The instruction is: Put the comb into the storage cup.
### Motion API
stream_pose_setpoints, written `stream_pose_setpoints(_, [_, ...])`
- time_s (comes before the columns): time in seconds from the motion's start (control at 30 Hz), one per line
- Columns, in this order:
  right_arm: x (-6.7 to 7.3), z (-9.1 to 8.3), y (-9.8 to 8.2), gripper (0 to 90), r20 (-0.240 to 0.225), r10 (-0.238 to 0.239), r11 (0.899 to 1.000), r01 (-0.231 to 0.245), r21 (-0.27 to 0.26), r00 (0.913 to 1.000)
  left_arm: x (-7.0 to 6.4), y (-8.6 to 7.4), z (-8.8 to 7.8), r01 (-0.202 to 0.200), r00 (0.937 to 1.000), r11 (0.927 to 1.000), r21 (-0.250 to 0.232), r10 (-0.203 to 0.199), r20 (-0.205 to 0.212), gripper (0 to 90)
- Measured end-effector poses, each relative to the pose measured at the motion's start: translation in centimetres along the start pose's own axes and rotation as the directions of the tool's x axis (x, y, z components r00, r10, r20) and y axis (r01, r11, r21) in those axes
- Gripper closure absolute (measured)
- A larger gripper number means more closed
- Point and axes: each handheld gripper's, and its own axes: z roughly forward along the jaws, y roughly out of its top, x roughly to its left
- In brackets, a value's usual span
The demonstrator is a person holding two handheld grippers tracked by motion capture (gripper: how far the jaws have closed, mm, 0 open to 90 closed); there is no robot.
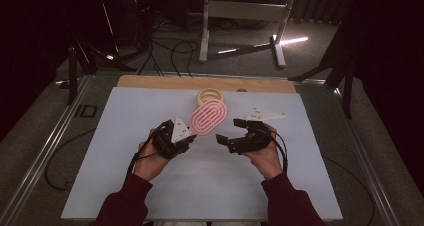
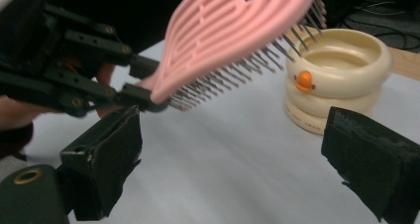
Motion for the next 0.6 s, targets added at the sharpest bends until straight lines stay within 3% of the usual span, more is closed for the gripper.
stream_pose_setpoints(0.23, [0.3,0.5,0.7,11.0,-0.009,0.013,1.000,-0.013,-0.001,0.9999,-0.7,0.0,-0.1,-0.005,1.0000,0.9998,-0.019,0.005,0.003,69.7])
stream_pose_setpoints(0.47, [0.3,1.0,1.1,10.7,-0.041,0.066,0.998,-0.067,-0.006,0.9969,-1.6,0.5,-0.2,-0.024,0.9996,0.9989,-0.040,0.024,0.017,69.6])
stream_pose_setpoints(0.6, [0.4,1.3,0.9,14.3,-0.048,0.075,0.997,-0.074,0.005,0.9960,-2.0,0.6,-0.3,-0.032,0.9991,0.9983,-0.049,0.033,0.025,69.7])
